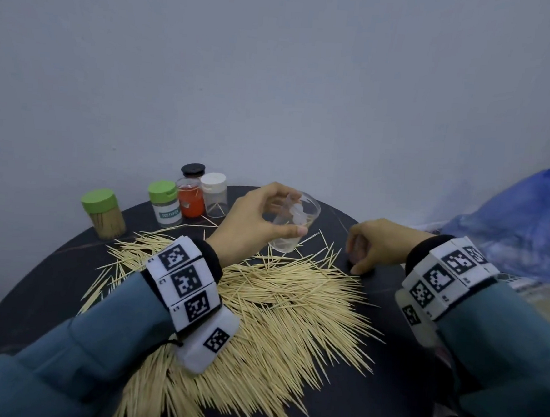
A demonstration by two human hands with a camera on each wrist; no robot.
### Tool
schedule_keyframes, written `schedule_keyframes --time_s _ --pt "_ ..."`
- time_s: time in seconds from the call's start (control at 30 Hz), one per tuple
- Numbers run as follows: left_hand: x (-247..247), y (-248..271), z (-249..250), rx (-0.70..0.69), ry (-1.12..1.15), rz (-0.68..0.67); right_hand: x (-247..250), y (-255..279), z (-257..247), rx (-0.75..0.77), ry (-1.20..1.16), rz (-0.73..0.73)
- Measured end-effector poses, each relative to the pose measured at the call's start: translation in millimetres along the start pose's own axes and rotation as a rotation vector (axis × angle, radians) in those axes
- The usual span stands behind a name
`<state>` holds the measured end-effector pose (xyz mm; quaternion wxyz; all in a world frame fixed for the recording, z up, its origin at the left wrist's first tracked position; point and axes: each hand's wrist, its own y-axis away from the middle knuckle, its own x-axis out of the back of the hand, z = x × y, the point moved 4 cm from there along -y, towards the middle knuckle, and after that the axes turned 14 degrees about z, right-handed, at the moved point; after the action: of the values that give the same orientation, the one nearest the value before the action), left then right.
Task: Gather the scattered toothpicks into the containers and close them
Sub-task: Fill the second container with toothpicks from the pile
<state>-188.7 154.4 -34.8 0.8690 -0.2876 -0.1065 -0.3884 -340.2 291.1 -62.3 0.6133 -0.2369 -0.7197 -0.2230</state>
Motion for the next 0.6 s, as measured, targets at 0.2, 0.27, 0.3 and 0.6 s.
schedule_keyframes --time_s 0.2,0.27,0.3,0.6 --pt "-6 3 8 -0.009 -0.004 -0.034 -14 23 -21 -0.006 0.178 -0.234" --pt "-6 4 10 -0.01 -0.002 -0.039 -16 26 -25 -0.019 0.207 -0.248" --pt "-5 4 10 -0.012 -0.003 -0.04 -16 26 -27 -0.022 0.215 -0.251" --pt "12 7 1 0.014 -0.012 -0.031 -23 12 -44 0.014 0.12 -0.207"
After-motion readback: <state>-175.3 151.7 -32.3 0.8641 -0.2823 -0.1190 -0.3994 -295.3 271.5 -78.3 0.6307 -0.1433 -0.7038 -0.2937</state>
